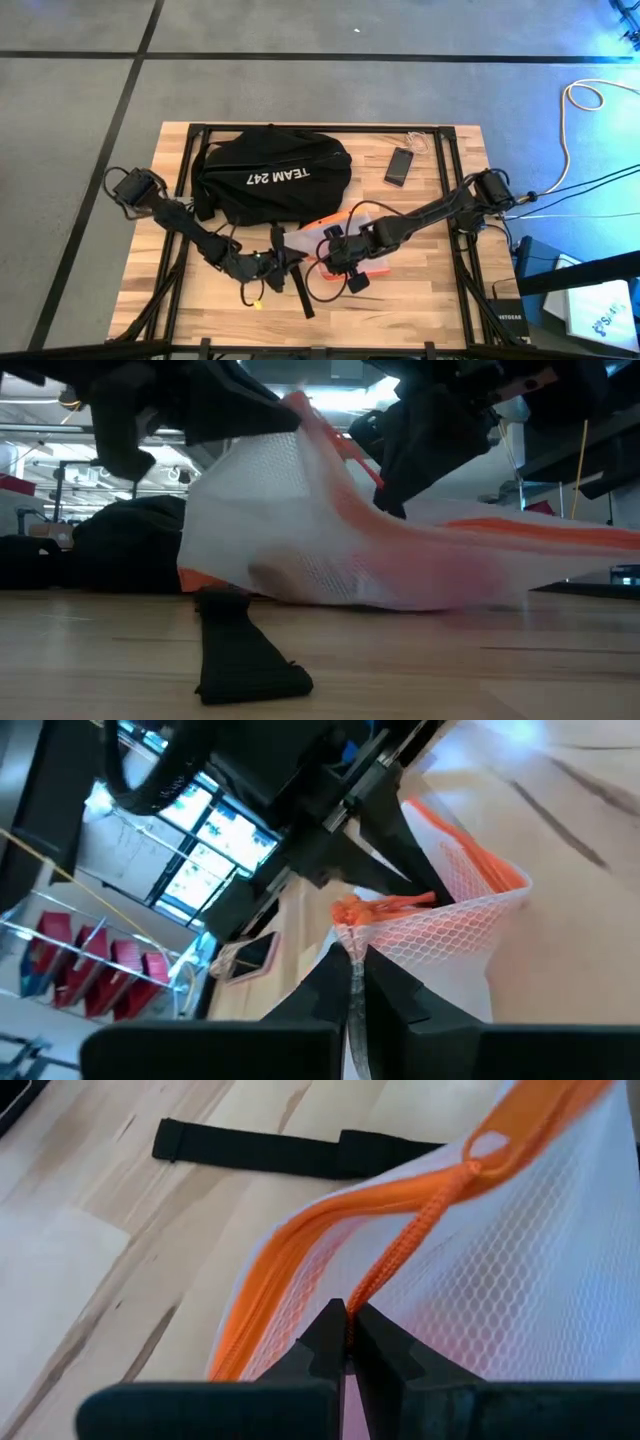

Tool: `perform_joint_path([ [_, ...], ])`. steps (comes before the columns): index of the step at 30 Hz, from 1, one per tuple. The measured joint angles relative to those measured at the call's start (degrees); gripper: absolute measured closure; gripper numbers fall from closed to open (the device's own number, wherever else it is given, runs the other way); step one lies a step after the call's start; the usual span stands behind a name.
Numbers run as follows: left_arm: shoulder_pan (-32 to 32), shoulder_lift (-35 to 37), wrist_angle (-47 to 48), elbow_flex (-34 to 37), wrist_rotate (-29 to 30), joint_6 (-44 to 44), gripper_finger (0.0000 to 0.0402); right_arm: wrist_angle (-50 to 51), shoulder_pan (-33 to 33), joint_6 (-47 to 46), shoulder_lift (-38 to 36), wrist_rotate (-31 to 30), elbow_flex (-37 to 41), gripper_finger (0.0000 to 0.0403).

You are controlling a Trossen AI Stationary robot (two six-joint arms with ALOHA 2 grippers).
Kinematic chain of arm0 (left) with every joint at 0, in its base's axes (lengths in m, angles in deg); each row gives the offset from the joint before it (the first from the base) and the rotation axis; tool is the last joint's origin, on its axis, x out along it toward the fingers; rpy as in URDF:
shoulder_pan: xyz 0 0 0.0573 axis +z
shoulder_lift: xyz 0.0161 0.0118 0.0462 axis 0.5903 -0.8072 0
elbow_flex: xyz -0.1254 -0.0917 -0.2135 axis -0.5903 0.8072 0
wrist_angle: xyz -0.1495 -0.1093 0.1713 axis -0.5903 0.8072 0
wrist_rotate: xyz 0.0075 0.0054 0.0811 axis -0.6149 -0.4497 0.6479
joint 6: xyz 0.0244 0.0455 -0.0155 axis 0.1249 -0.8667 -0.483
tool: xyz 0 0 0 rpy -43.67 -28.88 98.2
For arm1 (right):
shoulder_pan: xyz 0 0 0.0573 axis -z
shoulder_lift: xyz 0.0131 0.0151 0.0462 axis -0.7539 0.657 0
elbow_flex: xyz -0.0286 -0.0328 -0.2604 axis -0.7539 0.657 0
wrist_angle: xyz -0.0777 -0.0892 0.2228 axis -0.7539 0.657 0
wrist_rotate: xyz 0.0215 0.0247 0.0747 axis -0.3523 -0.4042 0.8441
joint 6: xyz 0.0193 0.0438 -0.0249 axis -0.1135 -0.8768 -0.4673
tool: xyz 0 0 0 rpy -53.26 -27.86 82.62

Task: Unpack backpack
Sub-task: Open the zipper pouch

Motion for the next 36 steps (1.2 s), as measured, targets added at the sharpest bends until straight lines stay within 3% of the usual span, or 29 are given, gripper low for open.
perform_joint_path([
  [5, -0.78, 2.34, 4.97, -0.02, 5.53, 0.02, 0.0401, 1.16, 0.04, -0.45, -1.52, -0.17, -0.04, 0.0403],
  [11, -0.89, 2.52, 4.44, -0.04, 12.89, -0.38, 0.0401, 2.47, -0.89, -1.96, -3.70, -2.06, -0.10, 0.0403],
  [19, -0.91, 2.55, 3.42, -0.04, 13.84, -0.14, 0.0401, 5.07, -3.00, -8.52, -7.33, -4.76, -0.01, 0.0402],
  [25, -1.56, 2.57, -5.49, -0.04, 14.42, -4.90, 0.0401, 5.56, -3.01, -17.36, -9.01, -4.60, 0.03, 0.0402],
  [29, -2.57, 2.57, -12.14, -0.04, 13.73, -10.01, 0.0401, 6.28, -3.02, -17.71, -9.08, -4.90, -0.04, 0.0402],
  [36, -3.69, 2.68, -14.10, -0.02, 14.32, -12.21, 0.0401, 7.23, -3.06, -15.29, -10.92, -8.14, 0.09, 0.0403],
])
